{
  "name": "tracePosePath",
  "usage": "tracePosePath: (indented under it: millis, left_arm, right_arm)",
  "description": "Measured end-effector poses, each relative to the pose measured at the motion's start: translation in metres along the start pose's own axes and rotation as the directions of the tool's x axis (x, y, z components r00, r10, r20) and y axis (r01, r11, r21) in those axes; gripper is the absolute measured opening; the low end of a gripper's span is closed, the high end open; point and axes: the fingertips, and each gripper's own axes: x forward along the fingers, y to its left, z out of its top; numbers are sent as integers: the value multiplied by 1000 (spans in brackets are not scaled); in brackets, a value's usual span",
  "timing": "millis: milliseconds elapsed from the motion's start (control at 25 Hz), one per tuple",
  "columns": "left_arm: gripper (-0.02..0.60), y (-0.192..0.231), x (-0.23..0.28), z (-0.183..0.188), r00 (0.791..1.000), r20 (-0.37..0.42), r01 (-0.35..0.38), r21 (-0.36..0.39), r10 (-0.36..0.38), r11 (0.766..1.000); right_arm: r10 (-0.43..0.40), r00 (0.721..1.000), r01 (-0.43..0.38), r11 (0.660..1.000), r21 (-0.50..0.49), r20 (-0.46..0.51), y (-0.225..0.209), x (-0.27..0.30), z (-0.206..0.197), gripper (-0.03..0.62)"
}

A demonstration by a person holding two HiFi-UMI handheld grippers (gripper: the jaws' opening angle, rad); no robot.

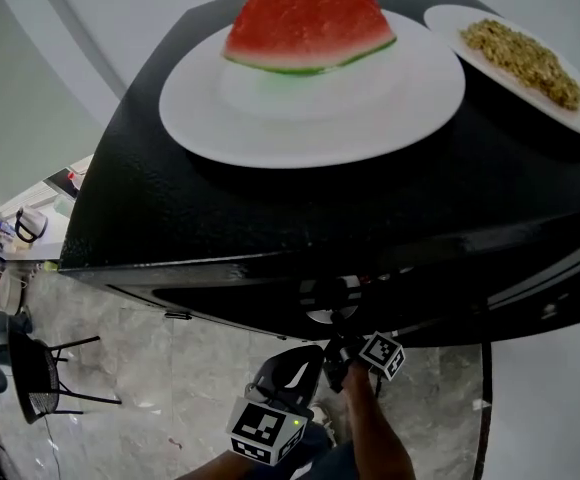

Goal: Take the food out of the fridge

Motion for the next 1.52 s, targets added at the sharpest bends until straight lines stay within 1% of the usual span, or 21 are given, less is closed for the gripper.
tracePosePath:
  millis: [200,320,560,720,840,1000,1120,1240,1360,1520]
  left_arm:
    - [-2,-1,-5,-1,1000,-2,-5,-18,5,1000]
    - [-2,-4,-9,3,1000,-4,-7,-27,7,1000]
    - [-2,-15,-28,22,1000,15,-19,-53,20,998]
    - [-2,-25,-45,34,999,22,-30,-80,32,996]
    - [-2,-35,-60,45,999,30,-35,-96,38,995]
    - [-2,-50,-78,56,998,49,-38,-102,43,994]
    - [-2,-61,-89,60,996,58,-57,-110,64,992]
    - [-2,-76,-105,67,992,78,-89,-120,99,989]
    - [-3,-95,-123,76,986,101,-122,-121,134,985]
    - [-3,-128,-147,80,977,115,-167,-129,182,977]
  right_arm:
    - [11,1000,-11,1000,2,-27,3,-11,-7,12]
    - [41,999,-40,999,11,-27,12,-23,-9,11]
    - [69,997,-69,998,-8,-32,52,-64,-14,11]
    - [63,997,-64,997,-33,-35,83,-103,-24,11]
    - [66,997,-67,997,-23,-26,104,-135,-33,12]
    - [78,996,-79,996,-40,-35,129,-174,-45,11]
    - [89,995,-90,995,-39,-38,147,-202,-49,11]
    - [105,993,-108,993,-39,-52,169,-231,-54,11]
    - [120,990,-124,990,-67,-69,197,-259,-57,12]
    - [164,982,-173,980,-101,-94,242,-304,-60,11]
